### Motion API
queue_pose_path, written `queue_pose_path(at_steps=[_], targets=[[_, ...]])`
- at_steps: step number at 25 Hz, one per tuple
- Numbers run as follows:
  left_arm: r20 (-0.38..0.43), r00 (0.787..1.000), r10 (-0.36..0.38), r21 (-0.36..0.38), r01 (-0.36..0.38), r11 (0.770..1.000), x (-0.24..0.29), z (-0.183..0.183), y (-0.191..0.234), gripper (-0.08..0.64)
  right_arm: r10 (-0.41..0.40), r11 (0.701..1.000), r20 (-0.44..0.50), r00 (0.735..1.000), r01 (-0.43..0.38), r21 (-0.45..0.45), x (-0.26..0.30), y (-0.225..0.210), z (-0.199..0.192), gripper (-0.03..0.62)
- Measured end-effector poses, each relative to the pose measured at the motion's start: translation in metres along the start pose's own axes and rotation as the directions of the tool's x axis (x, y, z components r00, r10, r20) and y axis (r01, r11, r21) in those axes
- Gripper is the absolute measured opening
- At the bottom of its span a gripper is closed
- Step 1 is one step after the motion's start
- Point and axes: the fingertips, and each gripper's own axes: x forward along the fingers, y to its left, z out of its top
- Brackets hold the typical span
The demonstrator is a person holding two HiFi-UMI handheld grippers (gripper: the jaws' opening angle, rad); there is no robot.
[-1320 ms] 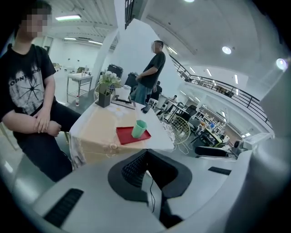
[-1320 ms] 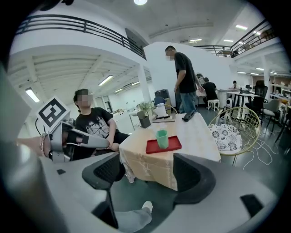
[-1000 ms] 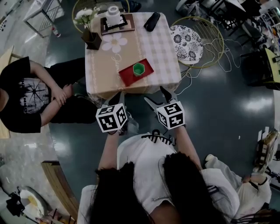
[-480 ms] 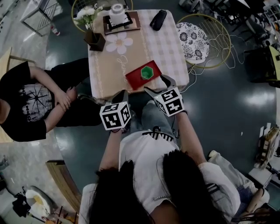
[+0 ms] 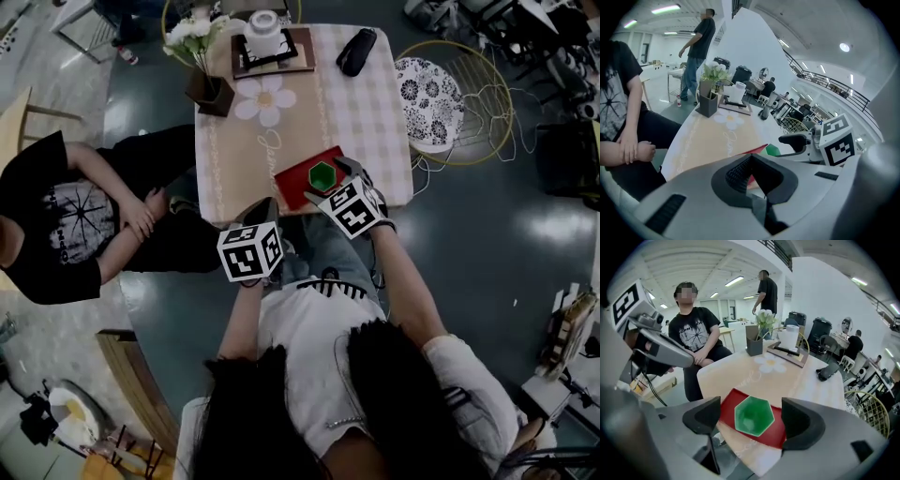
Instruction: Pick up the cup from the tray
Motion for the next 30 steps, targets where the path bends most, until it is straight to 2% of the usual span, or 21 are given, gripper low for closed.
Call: queue_pose_path(at_steps=[6, 13, 14, 15, 17, 23, 27, 30], targets=[[-0.026, 0.999, 0.034, -0.037, -0.035, 0.999, 0.018, 0.012, 0.008, 0.008, 0.067, 0.995, -0.107, 0.992, -0.075, -0.073, 0.033, 0.0, -0.01, 0.388], [-0.031, 0.998, 0.055, -0.06, -0.057, 0.997, 0.027, 0.022, 0.014, 0.008, 0.078, 0.992, -0.175, 0.982, -0.094, -0.087, 0.049, -0.007, -0.018, 0.385], [-0.03, 0.998, 0.057, -0.063, -0.059, 0.996, 0.028, 0.023, 0.015, 0.008, 0.076, 0.992, -0.175, 0.982, -0.093, -0.091, 0.05, -0.008, -0.018, 0.378], [-0.03, 0.998, 0.059, -0.066, -0.061, 0.996, 0.027, 0.023, 0.016, 0.008, 0.074, 0.991, -0.177, 0.981, -0.092, -0.095, 0.05, -0.008, -0.018, 0.334], [-0.031, 0.998, 0.061, -0.069, -0.063, 0.996, 0.026, 0.023, 0.018, 0.008, 0.07, 0.991, -0.179, 0.981, -0.089, -0.096, 0.049, -0.008, -0.019, 0.328], [-0.042, 0.997, 0.058, -0.056, -0.061, 0.997, 0.029, 0.024, 0.019, 0.008, 0.053, 0.996, -0.159, 0.986, -0.064, -0.067, 0.039, -0.019, -0.014, 0.325], [-0.051, 0.998, 0.04, -0.035, -0.041, 0.999, 0.038, 0.027, 0.009, 0.009, -0.002, 0.999, -0.144, 0.99, -0.003, -0.038, 0.022, -0.049, -0.017, 0.325], [-0.056, 0.998, 0.02, -0.007, -0.021, 1.0, 0.047, 0.032, -0.001, 0.009, -0.049, 0.999, -0.148, 0.988, 0.052, 0.016, 0.012, -0.079, -0.028, 0.325]])
